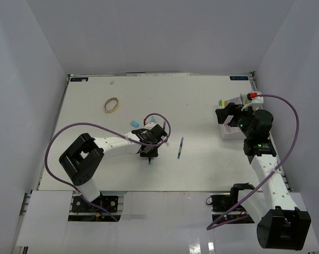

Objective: Sort the stationery into containers
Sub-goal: Pick up the pen from the center of the board.

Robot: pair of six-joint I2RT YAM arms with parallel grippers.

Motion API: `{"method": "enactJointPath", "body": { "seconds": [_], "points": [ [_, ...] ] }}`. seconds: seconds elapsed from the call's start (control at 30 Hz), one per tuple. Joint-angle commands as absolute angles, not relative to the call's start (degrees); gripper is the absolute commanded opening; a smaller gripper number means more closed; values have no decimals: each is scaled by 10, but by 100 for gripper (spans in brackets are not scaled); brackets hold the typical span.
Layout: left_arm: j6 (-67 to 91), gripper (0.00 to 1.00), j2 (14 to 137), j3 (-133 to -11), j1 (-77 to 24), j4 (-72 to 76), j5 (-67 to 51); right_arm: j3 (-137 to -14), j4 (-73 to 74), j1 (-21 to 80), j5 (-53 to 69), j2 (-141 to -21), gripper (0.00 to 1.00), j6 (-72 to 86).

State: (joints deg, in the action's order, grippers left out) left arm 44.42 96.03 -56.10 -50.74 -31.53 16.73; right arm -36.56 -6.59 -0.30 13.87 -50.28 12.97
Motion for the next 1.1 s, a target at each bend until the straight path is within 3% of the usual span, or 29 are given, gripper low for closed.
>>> {"method": "enactJointPath", "body": {
  "seconds": [0.0, 0.03, 0.27, 0.47, 0.73, 1.07],
  "points": [
    [464, 41, 978, -570, -520, -314, 170, -359, -97, -1, 157, -499, 93, 133],
    [464, 33, 979, -568, -521, -312, 169, -359, -95, -1, 161, -499, 93, 133],
    [467, 9, 928, -546, -523, -309, 191, -369, -95, 20, 222, -514, 92, 120],
    [367, 8, 818, -507, -526, -218, 229, -415, -70, 82, 296, -554, 92, 104],
    [92, 4, 681, -465, -526, -34, 144, -504, -105, 246, 295, -648, 91, 157],
    [48, 3, 627, -446, -526, 18, 73, -599, -146, 335, 316, -752, 89, 217]
  ]
}}
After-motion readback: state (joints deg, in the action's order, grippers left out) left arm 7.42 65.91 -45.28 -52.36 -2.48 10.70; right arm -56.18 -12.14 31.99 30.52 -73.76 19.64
